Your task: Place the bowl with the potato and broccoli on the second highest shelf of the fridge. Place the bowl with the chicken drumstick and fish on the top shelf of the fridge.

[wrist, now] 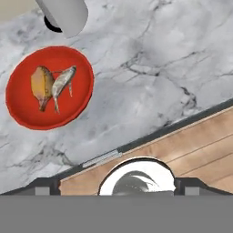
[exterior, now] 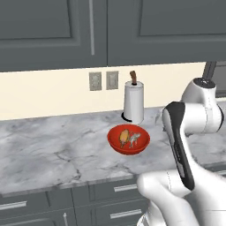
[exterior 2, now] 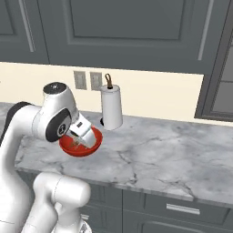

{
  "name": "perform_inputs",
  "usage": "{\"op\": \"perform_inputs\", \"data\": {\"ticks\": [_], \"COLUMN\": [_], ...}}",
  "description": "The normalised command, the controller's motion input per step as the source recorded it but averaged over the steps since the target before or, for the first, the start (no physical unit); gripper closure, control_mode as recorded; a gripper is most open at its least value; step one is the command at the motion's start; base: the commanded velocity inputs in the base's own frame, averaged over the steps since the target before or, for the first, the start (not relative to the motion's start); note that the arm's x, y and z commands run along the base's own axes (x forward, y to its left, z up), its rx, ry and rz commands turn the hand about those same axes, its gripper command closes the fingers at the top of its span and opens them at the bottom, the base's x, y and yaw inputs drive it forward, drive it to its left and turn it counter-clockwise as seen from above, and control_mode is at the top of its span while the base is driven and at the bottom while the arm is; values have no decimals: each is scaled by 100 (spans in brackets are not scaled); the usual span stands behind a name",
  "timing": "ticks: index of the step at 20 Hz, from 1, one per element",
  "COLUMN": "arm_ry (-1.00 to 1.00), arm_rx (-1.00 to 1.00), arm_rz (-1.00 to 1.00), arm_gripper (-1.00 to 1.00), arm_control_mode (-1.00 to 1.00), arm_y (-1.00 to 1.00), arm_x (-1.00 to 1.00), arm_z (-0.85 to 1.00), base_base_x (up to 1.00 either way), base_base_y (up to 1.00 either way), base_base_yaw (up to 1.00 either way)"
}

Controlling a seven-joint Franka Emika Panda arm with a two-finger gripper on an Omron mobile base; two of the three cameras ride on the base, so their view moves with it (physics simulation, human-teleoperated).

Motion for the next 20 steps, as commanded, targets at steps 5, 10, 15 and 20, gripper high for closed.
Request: {"op": "perform_inputs", "data": {"ticks": [5,10,15,20], "arm_ry": [8,1,17,9], "arm_rx": [29,15,-1,-1], "arm_rz": [7,1,0,-1], "arm_gripper": [-100,-100,-100,-100], "arm_control_mode": [-100,-100,-100,-100], "arm_y": [-4,0,0,10], "arm_x": [86,98,71,53], "arm_z": [-100,-82,-76,-39], "base_base_x": [0,0,0,0], "base_base_y": [0,0,0,0], "base_base_yaw": [0,0,0,0]}}
